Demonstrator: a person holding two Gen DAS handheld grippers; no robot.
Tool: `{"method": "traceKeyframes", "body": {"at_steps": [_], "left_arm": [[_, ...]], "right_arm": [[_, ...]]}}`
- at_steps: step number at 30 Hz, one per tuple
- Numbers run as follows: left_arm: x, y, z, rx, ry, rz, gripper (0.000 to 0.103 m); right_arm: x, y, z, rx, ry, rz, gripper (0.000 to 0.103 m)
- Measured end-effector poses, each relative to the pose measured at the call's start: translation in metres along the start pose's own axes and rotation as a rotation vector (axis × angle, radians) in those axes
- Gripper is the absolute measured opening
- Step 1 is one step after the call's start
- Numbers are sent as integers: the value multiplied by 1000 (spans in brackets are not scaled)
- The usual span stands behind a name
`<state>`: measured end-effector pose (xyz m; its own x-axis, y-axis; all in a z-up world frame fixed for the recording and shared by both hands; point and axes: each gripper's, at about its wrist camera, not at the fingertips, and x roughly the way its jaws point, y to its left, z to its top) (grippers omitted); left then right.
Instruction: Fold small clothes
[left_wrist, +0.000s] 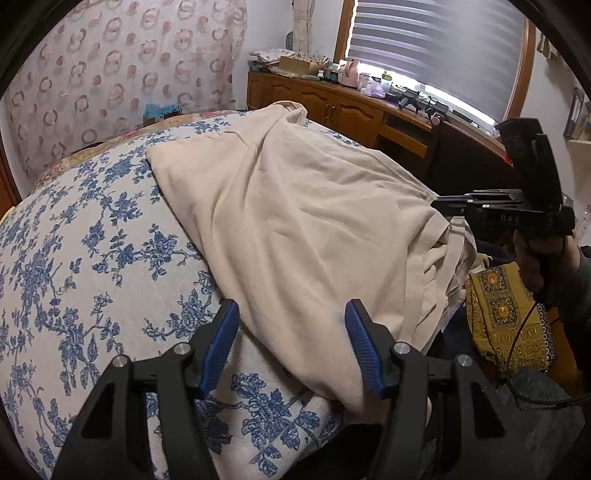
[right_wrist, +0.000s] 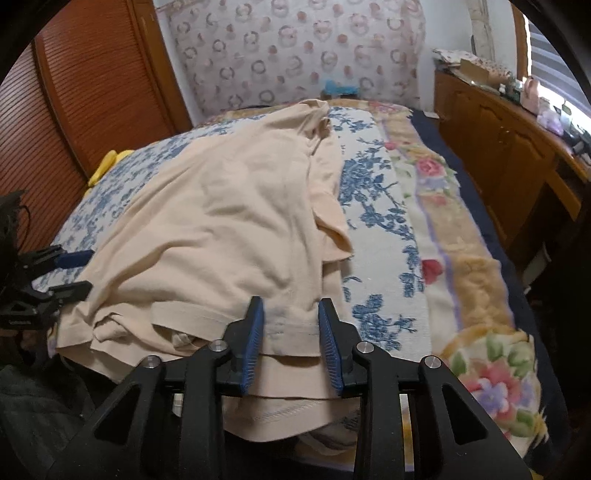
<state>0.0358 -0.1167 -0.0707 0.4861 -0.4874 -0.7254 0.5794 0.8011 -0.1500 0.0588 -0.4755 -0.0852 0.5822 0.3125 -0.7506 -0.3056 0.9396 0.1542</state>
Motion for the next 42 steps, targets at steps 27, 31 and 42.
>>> {"method": "traceKeyframes", "body": {"at_steps": [27,31,42], "left_arm": [[-4,-16,-20,0,53,-85,59],[-6,-22,-23,11,56,-109,34],[-36,-17,7,-8,-33,-182,6]], "right_arm": [[-8,-6,-24,-22,44,-138,35],[-6,1,-26,-54,49,-125,26],[-42,8,0,-73,-36,-32,4]]}}
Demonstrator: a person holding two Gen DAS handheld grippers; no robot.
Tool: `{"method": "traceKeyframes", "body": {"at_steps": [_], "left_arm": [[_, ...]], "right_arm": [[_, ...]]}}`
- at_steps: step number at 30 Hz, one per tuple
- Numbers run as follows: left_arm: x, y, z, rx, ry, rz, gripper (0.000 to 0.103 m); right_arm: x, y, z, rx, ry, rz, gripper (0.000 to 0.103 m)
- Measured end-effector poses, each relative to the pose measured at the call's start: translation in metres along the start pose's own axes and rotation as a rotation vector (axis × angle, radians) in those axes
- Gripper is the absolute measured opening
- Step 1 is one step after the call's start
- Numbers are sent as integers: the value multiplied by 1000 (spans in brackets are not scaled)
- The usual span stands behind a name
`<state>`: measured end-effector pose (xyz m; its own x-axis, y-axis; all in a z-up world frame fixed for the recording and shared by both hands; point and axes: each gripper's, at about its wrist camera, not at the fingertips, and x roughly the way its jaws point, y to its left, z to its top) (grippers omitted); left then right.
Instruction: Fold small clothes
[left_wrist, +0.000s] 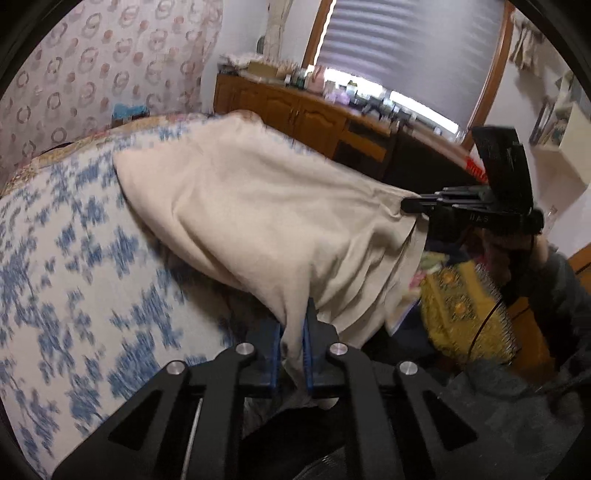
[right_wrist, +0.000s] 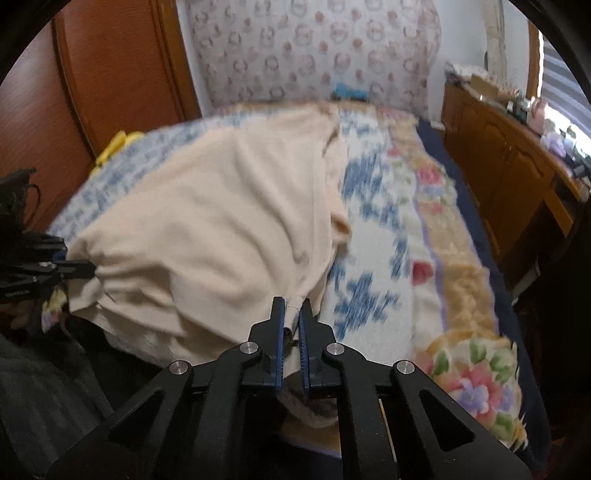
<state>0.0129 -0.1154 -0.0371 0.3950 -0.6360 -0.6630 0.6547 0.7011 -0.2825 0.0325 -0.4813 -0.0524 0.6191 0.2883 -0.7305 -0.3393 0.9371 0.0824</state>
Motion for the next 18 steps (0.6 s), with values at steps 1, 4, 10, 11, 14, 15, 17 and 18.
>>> {"method": "traceKeyframes", "body": {"at_steps": [1,4,10,11,14,15,17,18], "left_arm": [[-5,1,6,-7,-15,-10,6],[-22,1,24,23,-67,-1,6],[-21,27,64,8,-94,14,6],[-20,35,72,-5,-97,14,7],[-12,59,97,-21,-111,49,7],[-6,71,109,-28,-111,68,7],[4,91,125,-45,-111,96,8],[11,102,132,-62,-107,104,8]], "right_arm": [[-4,1,5,-1,-14,4,4],[-18,4,25,-29,-57,1,4],[-12,0,71,-56,-113,3,4],[-9,-3,81,-53,-119,9,4],[11,-10,116,-50,-141,15,4],[21,-13,129,-51,-146,13,4],[42,-20,151,-46,-144,5,4],[50,-23,158,-42,-142,2,4]]}}
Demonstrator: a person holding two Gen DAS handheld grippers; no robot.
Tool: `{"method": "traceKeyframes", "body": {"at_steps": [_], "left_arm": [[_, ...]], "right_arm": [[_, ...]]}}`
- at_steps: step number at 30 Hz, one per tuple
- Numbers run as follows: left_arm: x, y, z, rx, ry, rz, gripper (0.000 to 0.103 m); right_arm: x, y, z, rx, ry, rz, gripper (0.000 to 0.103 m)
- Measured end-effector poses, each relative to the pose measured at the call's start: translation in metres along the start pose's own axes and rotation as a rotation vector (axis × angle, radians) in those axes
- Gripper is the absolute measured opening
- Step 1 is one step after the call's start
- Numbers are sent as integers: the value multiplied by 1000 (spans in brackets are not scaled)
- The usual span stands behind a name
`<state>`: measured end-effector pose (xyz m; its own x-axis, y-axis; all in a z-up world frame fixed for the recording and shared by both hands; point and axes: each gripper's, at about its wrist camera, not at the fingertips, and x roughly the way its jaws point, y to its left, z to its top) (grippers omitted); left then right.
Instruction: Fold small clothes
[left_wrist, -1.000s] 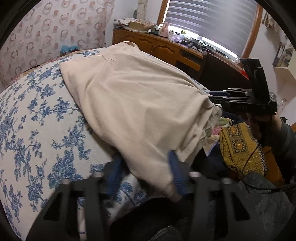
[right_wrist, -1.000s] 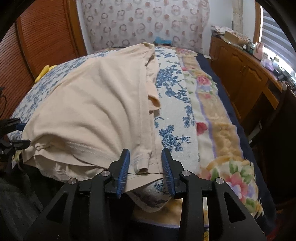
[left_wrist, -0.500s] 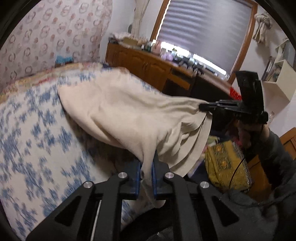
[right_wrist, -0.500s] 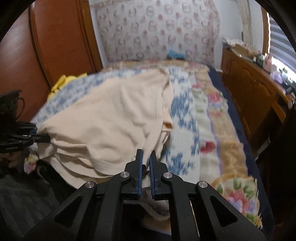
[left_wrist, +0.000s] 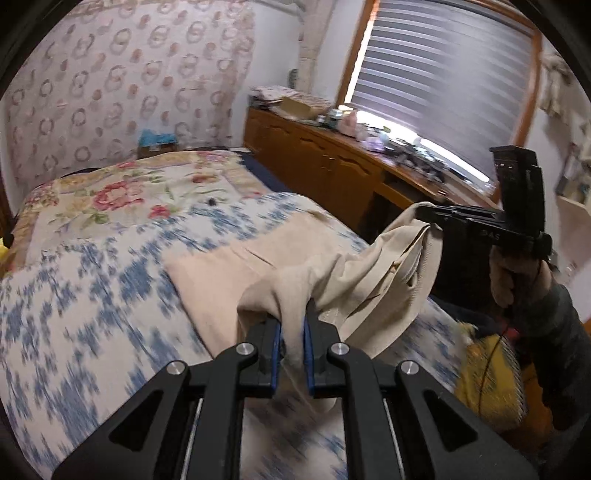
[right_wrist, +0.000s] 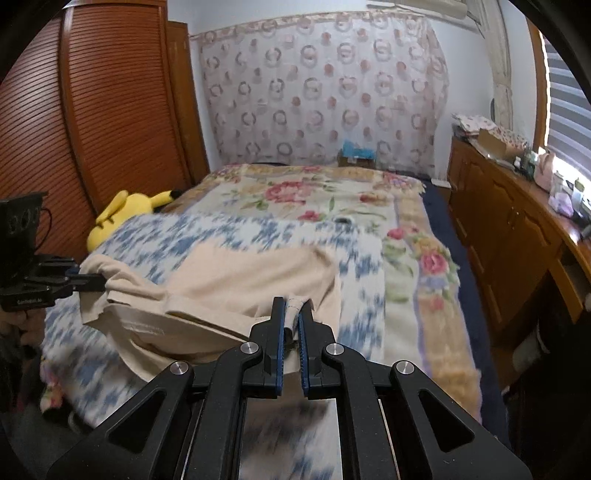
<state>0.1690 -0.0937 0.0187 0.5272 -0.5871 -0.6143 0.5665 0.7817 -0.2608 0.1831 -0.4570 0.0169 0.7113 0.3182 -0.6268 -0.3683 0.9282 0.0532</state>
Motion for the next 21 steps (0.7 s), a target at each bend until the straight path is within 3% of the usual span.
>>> {"method": "traceKeyframes", "body": {"at_steps": [7,9,10,11,13,15,18,20,21], "left_arm": [[39,47,23,-68,31,24,16],[40,50,22,-41,24,45,26],[40,53,24,-32,21,60,43],[38,55,23,-22,13,78,51],[35,58,20,-19,0,79,59],[34,61,19,-22,0,73,60],[35,59,6,-7,26,63,60],[39,56,-6,1,67,52,61],[41,55,-12,9,84,49,61]], "right_arm": [[86,-26,35,52,43,13,4],[105,-29,38,53,52,21,4],[110,-31,39,52,56,22,4],[117,-32,39,52,65,26,4],[125,-33,38,43,75,32,4],[126,-32,36,26,75,5,5],[109,-33,34,3,42,-38,20],[96,-33,32,-14,29,-65,35],[87,-32,29,-26,29,-64,36]]}}
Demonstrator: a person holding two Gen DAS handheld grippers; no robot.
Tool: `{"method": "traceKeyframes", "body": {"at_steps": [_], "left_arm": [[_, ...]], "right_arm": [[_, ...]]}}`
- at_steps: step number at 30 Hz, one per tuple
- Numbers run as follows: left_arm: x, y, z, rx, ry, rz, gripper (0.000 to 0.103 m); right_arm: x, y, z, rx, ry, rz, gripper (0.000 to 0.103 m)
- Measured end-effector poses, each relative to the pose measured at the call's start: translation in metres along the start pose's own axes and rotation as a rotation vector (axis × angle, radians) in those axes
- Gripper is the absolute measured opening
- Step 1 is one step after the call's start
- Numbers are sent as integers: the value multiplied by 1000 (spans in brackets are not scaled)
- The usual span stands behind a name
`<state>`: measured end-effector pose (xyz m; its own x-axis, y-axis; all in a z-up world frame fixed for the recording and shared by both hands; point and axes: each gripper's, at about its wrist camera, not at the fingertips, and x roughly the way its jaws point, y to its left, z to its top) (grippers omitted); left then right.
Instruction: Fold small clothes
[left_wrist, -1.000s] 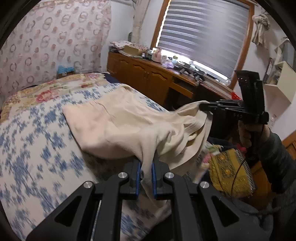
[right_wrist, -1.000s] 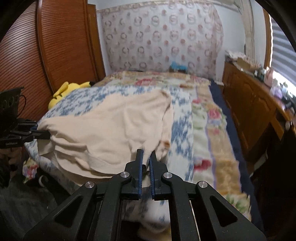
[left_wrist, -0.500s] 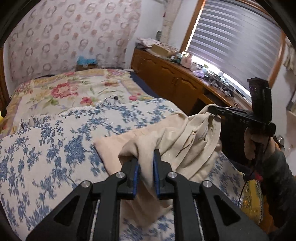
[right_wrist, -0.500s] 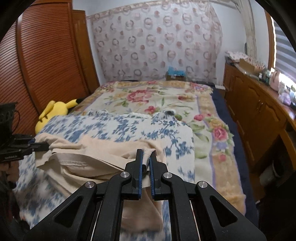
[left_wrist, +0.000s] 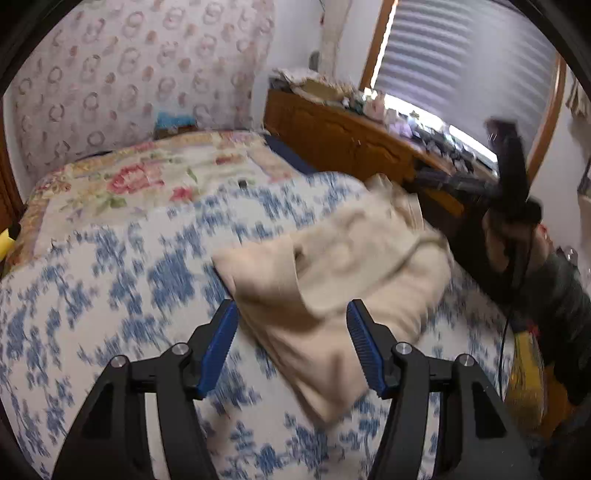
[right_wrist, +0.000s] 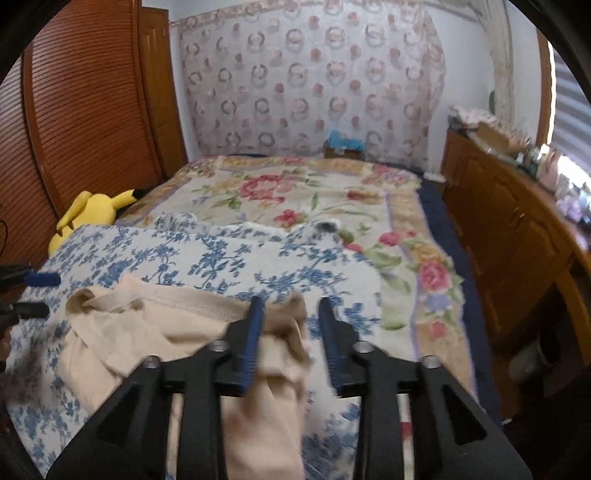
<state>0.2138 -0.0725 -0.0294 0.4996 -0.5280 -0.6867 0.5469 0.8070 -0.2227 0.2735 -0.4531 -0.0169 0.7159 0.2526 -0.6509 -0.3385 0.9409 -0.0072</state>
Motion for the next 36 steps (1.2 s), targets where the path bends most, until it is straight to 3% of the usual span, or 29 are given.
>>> {"method": "traceKeyframes", "body": {"at_steps": [6,10,13,16,19,20,21,24,29,32,36], "left_arm": [[22,-8,-14,41,77,5,61],[44,-9,3,55,94,22,61],[54,-9,21,77,65,48,61],[62,2,41,62,18,98,61],[72,25,55,59,-20,298,61],[74,35,57,30,-18,320,61],[74,47,57,-16,-14,303,61],[69,59,54,-55,-18,288,61],[56,54,48,-52,-28,235,61],[48,42,44,-57,-29,181,61],[51,27,38,-38,-5,133,61]], "right_arm": [[-8,10,-30,-85,83,76,43],[20,18,-34,-103,144,90,43],[42,15,-21,-77,135,106,43],[64,6,-3,-59,121,102,43],[81,-5,9,-59,116,85,43],[85,-8,12,-61,112,45,43],[89,-14,15,-51,107,0,43],[89,-31,18,9,109,-12,43],[70,-33,15,51,111,47,43],[62,-24,6,69,132,94,57],[66,-12,-7,62,180,109,62]]}}
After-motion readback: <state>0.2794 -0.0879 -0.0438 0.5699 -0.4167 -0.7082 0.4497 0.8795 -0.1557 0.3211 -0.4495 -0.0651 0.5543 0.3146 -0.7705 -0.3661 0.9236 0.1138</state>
